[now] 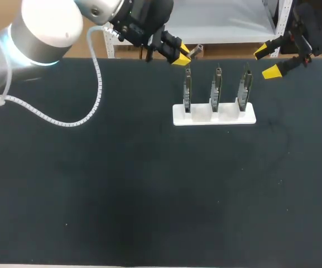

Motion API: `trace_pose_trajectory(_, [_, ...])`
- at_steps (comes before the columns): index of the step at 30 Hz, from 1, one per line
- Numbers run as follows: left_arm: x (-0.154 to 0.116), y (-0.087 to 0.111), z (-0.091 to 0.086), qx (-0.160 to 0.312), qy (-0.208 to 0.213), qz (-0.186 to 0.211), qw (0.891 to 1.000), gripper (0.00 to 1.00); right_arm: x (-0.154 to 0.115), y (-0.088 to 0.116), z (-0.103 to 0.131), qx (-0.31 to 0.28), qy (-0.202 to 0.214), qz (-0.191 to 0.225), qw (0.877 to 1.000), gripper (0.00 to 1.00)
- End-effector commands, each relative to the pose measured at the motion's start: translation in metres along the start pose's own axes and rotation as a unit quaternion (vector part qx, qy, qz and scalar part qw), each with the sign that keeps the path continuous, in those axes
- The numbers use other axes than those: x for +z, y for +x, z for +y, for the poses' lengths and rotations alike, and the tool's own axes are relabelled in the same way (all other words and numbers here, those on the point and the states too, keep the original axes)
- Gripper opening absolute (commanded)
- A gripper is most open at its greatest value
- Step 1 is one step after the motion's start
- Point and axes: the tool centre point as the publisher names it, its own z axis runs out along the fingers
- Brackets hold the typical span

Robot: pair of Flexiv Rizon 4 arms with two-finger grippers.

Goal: Pick up the optical module with the left hand, and insert it into the network port with the right hand.

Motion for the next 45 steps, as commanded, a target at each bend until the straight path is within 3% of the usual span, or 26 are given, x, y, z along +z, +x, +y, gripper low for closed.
trace_pose_trajectory(1, [0.000, 0.001, 0.001, 0.001, 0.000, -0.001, 1.000, 0.00, 0.000, 0.000, 0.002, 0.000, 0.003, 0.000, 1.000, 1.00])
trace_pose_trajectory(9, [0.002, -0.015, 0.005, 0.025, 0.025, -0.035, 0.999, 0.00, 0.000, 0.000, 0.002, 0.000, 0.003, 0.000, 1.000, 1.00])
trace_pose_trajectory(17, [0.003, -0.022, 0.020, -0.058, 0.037, -0.141, 0.988, 0.00, 0.000, 0.000, 0.002, 0.000, 0.003, 0.000, 1.000, 1.00])
trace_pose_trajectory(23, [0.015, -0.034, 0.028, -0.091, 0.031, -0.181, 0.979, 0.00, 0.000, 0.000, 0.002, 0.000, 0.003, 0.000, 1.000, 1.00])
trace_pose_trajectory(29, [0.029, -0.050, 0.027, -0.092, 0.012, -0.202, 0.975, 0.00, 0.000, 0.000, 0.002, 0.000, 0.003, 0.000, 1.000, 1.00])
trace_pose_trajectory(38, [0.052, -0.053, 0.030, -0.082, -0.048, -0.224, 0.970, 0.00, 0.000, 0.000, 0.002, 0.000, 0.003, 0.000, 1.000, 1.00])
trace_pose_trajectory(45, [0.071, -0.058, 0.036, -0.097, -0.039, -0.246, 0.964, 0.00, 0.000, 0.000, 0.002, 0.000, 0.003, 0.000, 1.000, 1.00])
